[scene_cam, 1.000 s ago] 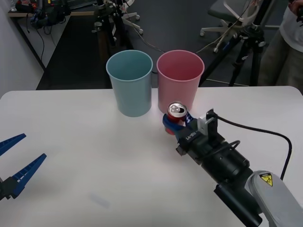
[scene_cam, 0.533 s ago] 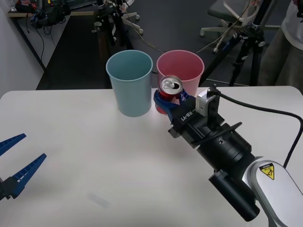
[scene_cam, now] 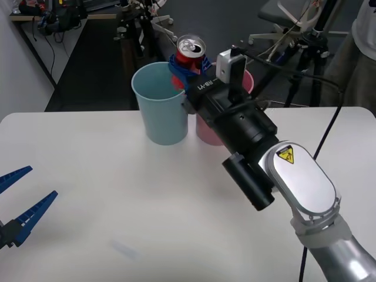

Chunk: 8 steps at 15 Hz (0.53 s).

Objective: Grasp the object on the table and drop it into the matching bin: aluminum can to the light blue bin, PET bottle to the pink bin.

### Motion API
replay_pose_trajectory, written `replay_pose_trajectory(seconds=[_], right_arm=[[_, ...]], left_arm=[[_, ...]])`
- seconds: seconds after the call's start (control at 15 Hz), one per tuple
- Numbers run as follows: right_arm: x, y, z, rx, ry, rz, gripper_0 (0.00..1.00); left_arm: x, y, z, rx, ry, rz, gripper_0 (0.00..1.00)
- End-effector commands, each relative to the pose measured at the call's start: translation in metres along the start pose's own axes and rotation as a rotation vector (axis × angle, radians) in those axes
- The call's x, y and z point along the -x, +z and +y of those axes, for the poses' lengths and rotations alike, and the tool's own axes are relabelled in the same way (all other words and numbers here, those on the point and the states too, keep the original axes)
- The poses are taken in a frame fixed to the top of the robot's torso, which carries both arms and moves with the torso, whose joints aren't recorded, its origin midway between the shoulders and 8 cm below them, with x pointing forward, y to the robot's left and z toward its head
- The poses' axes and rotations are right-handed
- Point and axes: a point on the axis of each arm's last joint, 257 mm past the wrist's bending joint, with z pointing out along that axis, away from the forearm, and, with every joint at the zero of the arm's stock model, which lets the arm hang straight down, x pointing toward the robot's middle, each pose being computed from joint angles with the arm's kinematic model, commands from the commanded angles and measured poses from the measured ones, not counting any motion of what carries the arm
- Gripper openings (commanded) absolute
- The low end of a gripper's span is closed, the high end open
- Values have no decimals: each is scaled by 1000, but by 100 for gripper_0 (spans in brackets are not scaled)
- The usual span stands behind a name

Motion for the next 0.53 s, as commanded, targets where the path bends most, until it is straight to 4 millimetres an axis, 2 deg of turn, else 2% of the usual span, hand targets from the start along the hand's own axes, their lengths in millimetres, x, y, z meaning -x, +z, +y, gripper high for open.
replay_pose_trajectory(seconds=[0.07, 0.2, 0.53], right_arm=[[-13, 28, -9, -32, 9, 18, 0], [-26, 46, -14, -52, 6, 42, 0], [-41, 86, -21, -89, -5, 78, 0]], left_arm=[[0, 0, 0, 0, 0, 0, 100], [0, 0, 0, 0, 0, 0, 100], [0, 0, 0, 0, 0, 0, 100]])
